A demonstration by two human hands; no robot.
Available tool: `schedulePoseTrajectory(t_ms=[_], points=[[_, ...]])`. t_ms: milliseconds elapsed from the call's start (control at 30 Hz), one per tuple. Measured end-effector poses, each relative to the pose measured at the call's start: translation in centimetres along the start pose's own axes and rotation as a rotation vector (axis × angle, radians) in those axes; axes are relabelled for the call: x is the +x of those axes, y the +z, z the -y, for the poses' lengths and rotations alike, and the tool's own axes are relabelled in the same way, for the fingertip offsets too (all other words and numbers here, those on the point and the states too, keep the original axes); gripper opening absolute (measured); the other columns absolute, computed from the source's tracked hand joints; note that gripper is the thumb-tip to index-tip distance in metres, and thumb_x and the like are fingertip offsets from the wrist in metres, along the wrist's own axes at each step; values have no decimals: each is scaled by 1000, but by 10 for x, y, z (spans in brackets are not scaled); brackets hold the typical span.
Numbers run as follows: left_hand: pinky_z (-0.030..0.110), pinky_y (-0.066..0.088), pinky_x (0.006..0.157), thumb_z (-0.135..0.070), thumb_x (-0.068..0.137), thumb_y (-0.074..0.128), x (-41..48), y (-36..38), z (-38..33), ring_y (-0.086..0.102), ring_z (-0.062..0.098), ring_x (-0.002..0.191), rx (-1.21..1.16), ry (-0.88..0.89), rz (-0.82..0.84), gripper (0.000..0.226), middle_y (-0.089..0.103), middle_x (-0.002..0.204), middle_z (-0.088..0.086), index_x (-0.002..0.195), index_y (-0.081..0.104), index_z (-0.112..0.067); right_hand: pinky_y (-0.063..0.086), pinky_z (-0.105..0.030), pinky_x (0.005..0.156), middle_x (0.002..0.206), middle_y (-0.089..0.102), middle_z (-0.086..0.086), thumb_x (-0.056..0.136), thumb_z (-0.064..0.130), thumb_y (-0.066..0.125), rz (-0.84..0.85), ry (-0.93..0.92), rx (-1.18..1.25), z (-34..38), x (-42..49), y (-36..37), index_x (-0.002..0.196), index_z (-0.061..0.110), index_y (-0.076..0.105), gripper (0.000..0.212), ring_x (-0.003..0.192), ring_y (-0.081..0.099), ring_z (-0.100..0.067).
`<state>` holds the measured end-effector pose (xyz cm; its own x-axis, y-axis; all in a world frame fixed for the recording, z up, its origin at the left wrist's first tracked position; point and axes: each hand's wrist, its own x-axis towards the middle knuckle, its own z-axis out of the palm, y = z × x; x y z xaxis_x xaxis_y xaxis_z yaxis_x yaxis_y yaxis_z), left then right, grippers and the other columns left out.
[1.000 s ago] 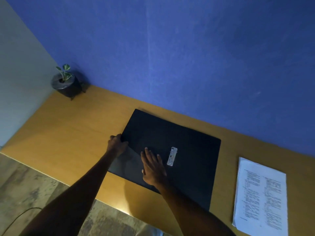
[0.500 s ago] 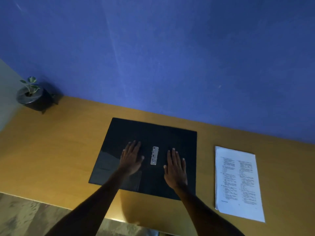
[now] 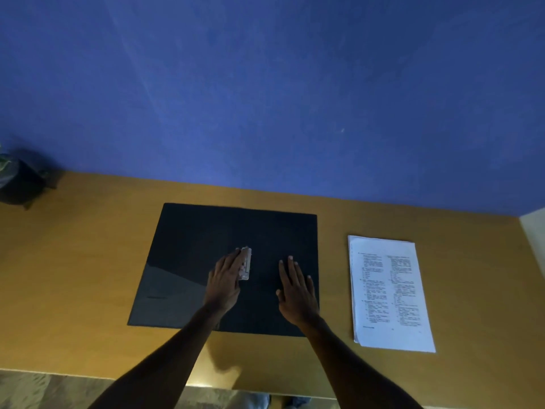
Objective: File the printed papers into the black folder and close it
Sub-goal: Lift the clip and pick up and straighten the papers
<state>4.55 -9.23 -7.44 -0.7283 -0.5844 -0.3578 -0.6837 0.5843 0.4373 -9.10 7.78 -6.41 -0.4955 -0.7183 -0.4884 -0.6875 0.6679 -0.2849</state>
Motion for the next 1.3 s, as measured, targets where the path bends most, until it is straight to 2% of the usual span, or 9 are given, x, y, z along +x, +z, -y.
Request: schedulePoseTrajectory(t_ms=[133, 267, 433, 633, 933, 1167, 1300], points=[[53, 6, 139, -39, 117, 37, 9, -7, 13, -10, 26, 171, 18, -66, 104, 73, -15, 182, 1, 174, -6, -23, 12, -56, 137, 180, -20, -3, 113, 34, 43, -6, 7, 1, 2, 0, 3, 172, 22, -10, 81, 170, -11, -24], [54, -1, 138, -44, 116, 37, 13, -5, 16, -18, 28, 170, 2, -56, 179, 79, -22, 180, 4, 173, -12, -18, 12, -56, 137, 179, -21, -3, 112, 34, 41, -20, 14, -11, 3, 1, 8, 172, 21, -11, 80, 169, -12, -24], [55, -2, 138, -46, 115, 37, 14, -5, 22, -19, 29, 170, -3, -40, 201, 81, -23, 180, 5, 172, -13, -17, 10, -58, 136, 179, -23, -4, 112, 33, 39, -23, 24, -12, 5, 2, 13, 172, 21, -13, 80, 169, -15, -25], [52, -1, 139, -53, 113, 35, 12, 3, 23, -19, 27, 170, 54, -38, 151, 84, -25, 180, 2, 172, -15, -21, 8, -59, 136, 178, -25, -3, 112, 33, 40, -16, 35, -12, 6, 4, 15, 172, 21, -14, 81, 169, -17, -25], [54, -3, 138, -52, 114, 34, 13, -3, 26, -23, 28, 169, 35, -13, 222, 81, -27, 179, 4, 172, -15, -25, 8, -60, 136, 178, -25, -4, 112, 31, 39, -13, 41, -23, 9, 4, 16, 172, 21, -14, 80, 169, -17, -25], [52, 2, 139, -62, 108, 38, 9, 3, 20, -16, 27, 170, 66, -47, 127, 87, -23, 180, 1, 172, -12, -31, 9, -59, 136, 179, -24, -3, 112, 30, 40, 4, 29, -17, 5, 4, 10, 172, 21, -13, 81, 169, -15, -25], [53, 3, 139, -61, 109, 41, 9, 0, 22, -16, 27, 170, 35, -31, 143, 86, -22, 181, 0, 172, -10, -33, 10, -59, 136, 179, -23, -4, 112, 30, 40, -1, 28, -28, 4, 3, 11, 172, 21, -13, 81, 169, -15, -25]])
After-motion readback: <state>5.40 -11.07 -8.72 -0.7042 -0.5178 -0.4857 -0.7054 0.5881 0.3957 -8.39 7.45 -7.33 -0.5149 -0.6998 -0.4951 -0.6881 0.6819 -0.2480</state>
